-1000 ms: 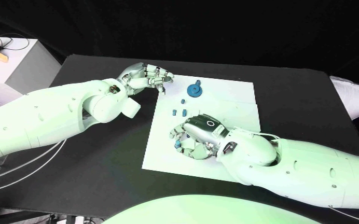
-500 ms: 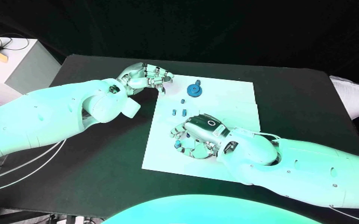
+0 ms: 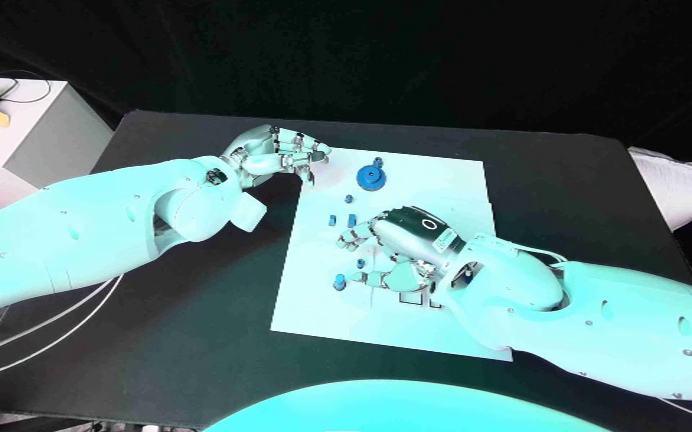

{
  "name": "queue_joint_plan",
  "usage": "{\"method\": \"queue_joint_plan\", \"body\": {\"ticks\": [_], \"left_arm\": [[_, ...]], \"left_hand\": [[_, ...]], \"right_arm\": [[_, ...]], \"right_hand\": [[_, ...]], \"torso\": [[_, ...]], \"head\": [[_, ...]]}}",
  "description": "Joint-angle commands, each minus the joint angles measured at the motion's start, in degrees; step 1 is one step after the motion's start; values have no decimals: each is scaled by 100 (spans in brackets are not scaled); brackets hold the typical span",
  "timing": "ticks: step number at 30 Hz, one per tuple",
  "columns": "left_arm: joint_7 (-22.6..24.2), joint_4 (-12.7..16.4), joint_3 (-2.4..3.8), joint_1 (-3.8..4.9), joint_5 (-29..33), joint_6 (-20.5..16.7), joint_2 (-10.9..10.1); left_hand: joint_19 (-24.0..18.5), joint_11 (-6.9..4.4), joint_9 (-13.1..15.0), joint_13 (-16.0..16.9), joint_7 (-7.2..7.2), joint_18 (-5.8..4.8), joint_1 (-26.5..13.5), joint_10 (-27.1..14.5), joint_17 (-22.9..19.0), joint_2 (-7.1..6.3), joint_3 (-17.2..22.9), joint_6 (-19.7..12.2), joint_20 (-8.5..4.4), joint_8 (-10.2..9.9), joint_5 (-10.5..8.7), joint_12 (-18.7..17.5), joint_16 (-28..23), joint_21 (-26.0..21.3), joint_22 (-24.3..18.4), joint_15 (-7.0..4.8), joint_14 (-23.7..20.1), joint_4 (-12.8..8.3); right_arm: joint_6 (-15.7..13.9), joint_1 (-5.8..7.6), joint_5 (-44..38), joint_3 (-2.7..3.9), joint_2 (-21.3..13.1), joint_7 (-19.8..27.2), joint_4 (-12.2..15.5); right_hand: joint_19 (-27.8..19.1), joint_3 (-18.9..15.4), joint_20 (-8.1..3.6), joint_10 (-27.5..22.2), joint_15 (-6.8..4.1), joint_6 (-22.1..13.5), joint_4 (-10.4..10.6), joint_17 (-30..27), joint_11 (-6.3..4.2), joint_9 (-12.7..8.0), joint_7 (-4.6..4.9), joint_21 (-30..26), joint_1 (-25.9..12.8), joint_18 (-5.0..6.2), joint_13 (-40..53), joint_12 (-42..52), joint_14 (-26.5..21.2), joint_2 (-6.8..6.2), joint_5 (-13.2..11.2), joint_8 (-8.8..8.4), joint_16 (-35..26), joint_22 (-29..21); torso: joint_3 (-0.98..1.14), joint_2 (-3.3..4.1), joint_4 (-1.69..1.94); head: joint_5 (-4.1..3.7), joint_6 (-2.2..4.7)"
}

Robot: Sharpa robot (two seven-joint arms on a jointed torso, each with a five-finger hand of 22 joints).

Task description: Assemble the parts on the task board

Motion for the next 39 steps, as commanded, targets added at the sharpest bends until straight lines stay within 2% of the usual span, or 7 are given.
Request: {"method": "queue_joint_plan", "body": {"ticks": [1,7,15,20,22,30,39], "left_arm": [[31,-10,3,-5,36,88,17],[32,-43,1,-10,36,85,42],[40,-50,-3,-31,40,69,61],[55,-48,-4,-41,47,43,69],[59,-48,-4,-46,49,37,74],[80,-59,-5,-132,82,22,111],[127,-146,-5,-332,150,13,206]], "left_hand": [[26,-13,7,-5,0,33,52,-40,-7,-1,-15,-57,2,30,11,35,-32,-19,-5,0,-22,34],[26,-13,7,-5,0,33,52,-40,-7,-1,-15,-57,2,30,11,35,-32,-19,-5,0,-22,34],[26,-13,7,-5,0,33,52,-40,-7,-1,-15,-57,2,30,11,35,-32,-19,-5,0,-22,34],[29,-13,7,-7,-1,33,53,-41,-8,0,-17,-58,2,31,12,37,-32,-24,-9,0,-22,38],[35,-14,8,-11,-2,34,57,-42,-10,3,-22,-60,2,33,12,42,-32,-35,-17,-1,-22,49],[35,-14,8,-11,-2,34,57,-42,-10,3,-22,-60,2,33,12,42,-32,-35,-17,-1,-22,49],[40,-16,8,-13,-4,35,68,-42,-10,3,-22,-63,1,34,13,46,-31,-40,-20,-2,-20,47]], "right_arm": [[-38,150,1235,12,-202,525,98],[159,463,2635,24,-692,859,88],[563,705,3871,15,-1504,710,-90],[934,732,3821,-43,-1982,226,-17],[1049,736,3721,-75,-2164,30,60],[1213,741,3227,-208,-2717,-571,393],[962,611,2640,-316,-2755,-1144,458]], "right_hand": [[-41,-217,-11,-65,12,-37,98,-28,-4,-6,11,-52,103,65,-17,88,-35,34,-65,-37,-13,-21],[14,-225,-12,252,6,74,263,52,-11,3,32,66,311,46,20,461,-3,192,-40,14,84,34],[386,9,-273,1607,-299,570,612,962,-386,101,-229,1376,242,-146,836,1659,367,-10,-145,343,683,612],[498,-454,-336,2117,-354,579,836,1558,-439,317,-317,1940,-348,-238,6206,6362,526,133,-109,644,1043,910],[524,-636,-337,2285,-364,564,819,1764,-453,382,-336,2072,-475,-258,6831,6830,564,216,-80,736,1167,978],[616,-1080,-365,2673,-384,615,855,2262,-493,474,-382,2570,-882,-335,7672,7431,657,422,61,904,1445,1187],[645,-1266,-372,2703,-390,602,855,2397,-501,487,-391,2741,-977,-362,7745,7467,681,475,54,934,1517,1258]], "torso": [[-2,-9,-9],[-8,-19,-16],[-15,-57,-34],[-14,-59,-55],[-16,-70,-65],[-8,-161,-125],[-11,-425,-220]], "head": [[-56,48],[-174,114],[-512,147],[-707,171],[-763,168],[-914,144],[-897,87]]}}
